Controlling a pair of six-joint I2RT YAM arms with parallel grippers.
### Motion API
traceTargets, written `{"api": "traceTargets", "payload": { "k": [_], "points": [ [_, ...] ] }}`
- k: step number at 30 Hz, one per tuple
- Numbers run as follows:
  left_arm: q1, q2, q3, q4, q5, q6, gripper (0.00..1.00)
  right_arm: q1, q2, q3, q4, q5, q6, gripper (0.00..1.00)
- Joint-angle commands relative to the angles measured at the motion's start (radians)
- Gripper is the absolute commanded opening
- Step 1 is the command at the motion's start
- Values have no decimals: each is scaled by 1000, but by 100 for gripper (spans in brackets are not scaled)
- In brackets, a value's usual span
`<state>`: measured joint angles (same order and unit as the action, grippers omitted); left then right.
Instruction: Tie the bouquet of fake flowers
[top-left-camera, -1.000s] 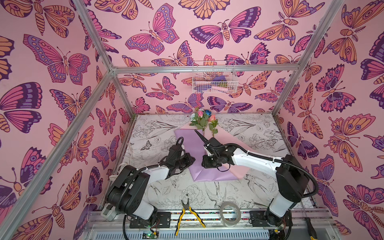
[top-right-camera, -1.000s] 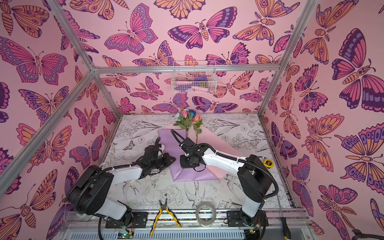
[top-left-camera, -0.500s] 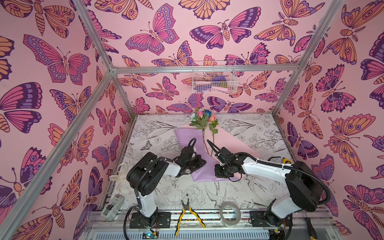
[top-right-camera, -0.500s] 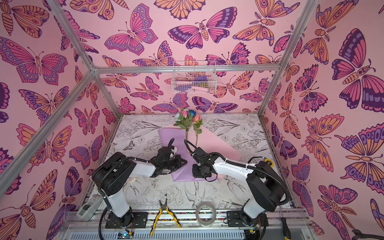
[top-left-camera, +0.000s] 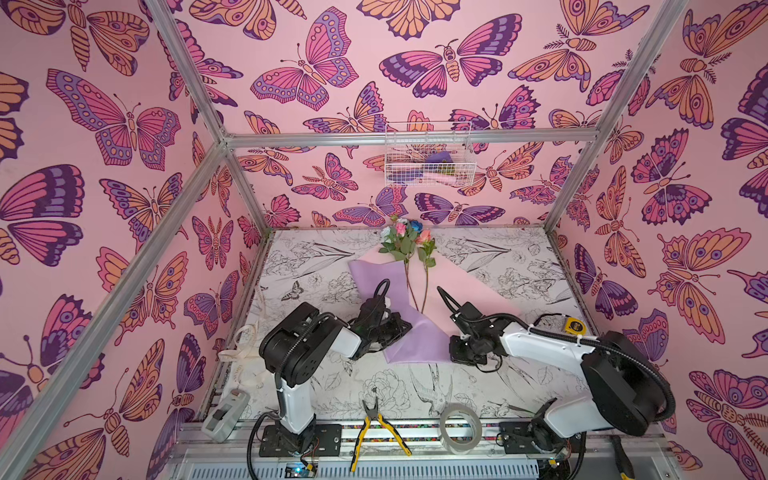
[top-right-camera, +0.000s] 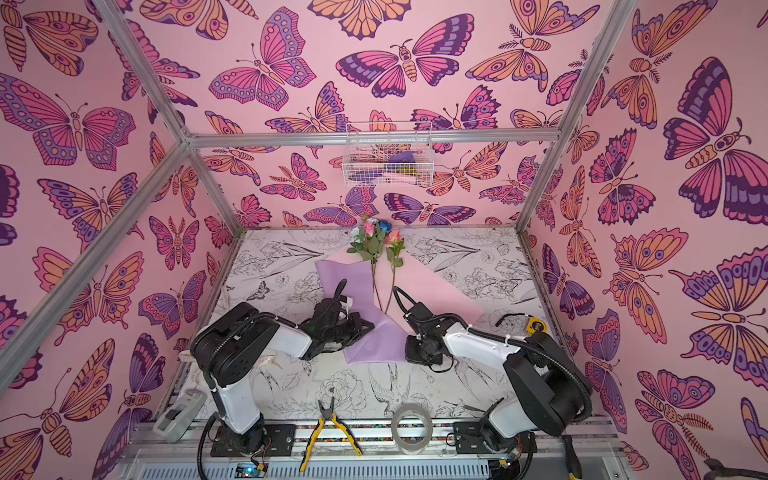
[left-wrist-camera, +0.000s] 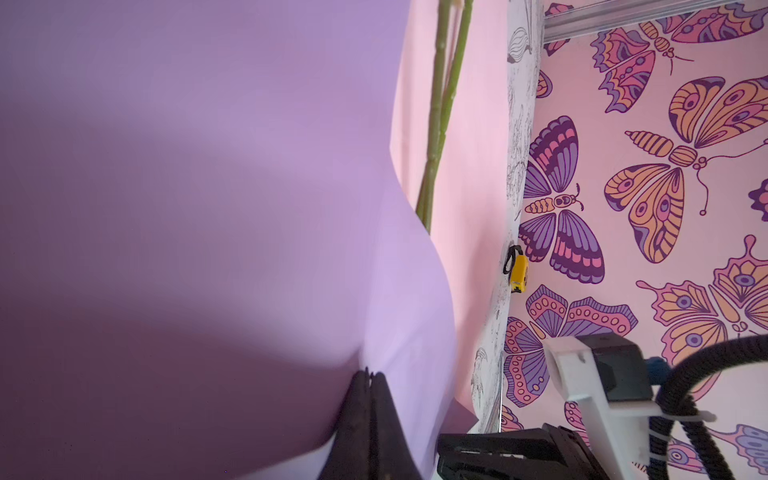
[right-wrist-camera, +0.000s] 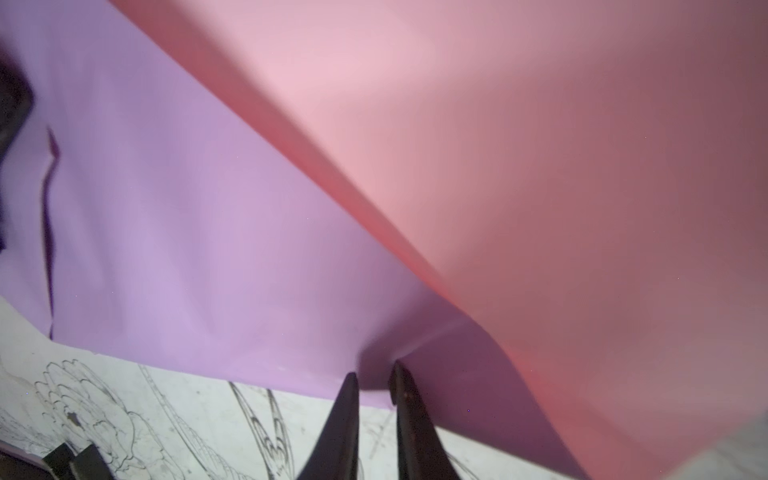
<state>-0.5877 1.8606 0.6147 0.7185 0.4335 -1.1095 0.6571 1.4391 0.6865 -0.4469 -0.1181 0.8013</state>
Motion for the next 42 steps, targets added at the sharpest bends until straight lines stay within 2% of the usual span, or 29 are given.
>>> {"api": "traceTargets", "payload": {
  "k": [1,7,9,11,16,19,26,31,36,42],
  "points": [
    [3,25,-30,-10,-7,-6,0,-51,-62,-47,-81,38,6,20],
    [4,8,-39,-10,-9,-2,0,-133,-202,-113,-166,62,2,22],
    [4,1,-41,-11,-10,0,0,-140,-250,-116,-179,56,15,25],
    [4,-4,-43,-14,-7,0,0,-141,-294,-115,-178,31,40,33],
    [2,-13,-46,-14,-7,0,0,-141,-406,-151,-87,-56,134,66],
    [2,-15,-46,-14,-7,2,0,-140,-443,-200,6,-101,205,75],
    [1,-9,-41,-15,-10,1,0,-139,-487,-349,223,-135,366,81],
    [-1,-5,-35,-14,-4,-1,0,-140,-409,-423,459,-118,404,82],
    [0,-11,-33,-16,-5,-2,0,-140,-257,-418,644,-85,380,82],
    [0,-23,-33,-36,-10,2,0,-149,-188,-384,666,-47,306,81]
  ]
}}
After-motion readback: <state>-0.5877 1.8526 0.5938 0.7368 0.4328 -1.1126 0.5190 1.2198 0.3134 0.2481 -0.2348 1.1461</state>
